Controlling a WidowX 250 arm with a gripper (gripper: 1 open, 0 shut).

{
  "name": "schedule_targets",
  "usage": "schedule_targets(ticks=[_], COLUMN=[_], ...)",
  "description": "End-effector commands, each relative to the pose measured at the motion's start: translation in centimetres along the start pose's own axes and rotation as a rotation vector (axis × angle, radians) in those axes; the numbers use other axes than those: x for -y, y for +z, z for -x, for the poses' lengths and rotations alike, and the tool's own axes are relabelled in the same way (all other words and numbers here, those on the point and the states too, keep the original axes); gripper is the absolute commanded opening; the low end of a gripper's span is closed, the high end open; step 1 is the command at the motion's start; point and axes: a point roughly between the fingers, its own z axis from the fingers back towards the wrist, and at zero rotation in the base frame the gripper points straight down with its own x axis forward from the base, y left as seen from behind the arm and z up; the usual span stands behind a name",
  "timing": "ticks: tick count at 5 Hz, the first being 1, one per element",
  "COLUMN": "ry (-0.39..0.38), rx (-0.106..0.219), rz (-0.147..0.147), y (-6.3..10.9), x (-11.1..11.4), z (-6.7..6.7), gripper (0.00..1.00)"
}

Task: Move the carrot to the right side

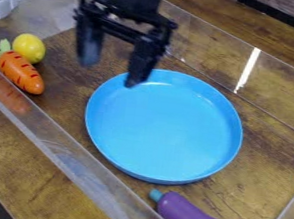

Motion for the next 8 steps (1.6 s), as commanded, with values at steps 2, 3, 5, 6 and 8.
schedule_targets(ticks=[2, 3, 5, 6, 8], ry=[0.340, 0.496, 0.678, 0.829, 0.916], rx=[0.111, 0.132, 0.161, 0.187, 0.226], rz=[0.109, 0.144, 0.189, 0.245, 0.296], y=[1.4, 1.2, -3.5, -4.7, -5.4], x=[-4.5, -5.7, -7.7, -8.5, -12.0], z=[-1.4, -2.4, -3.8, -3.4, -2.0], gripper=[1.00, 1.00, 1.00, 1.00, 1.00])
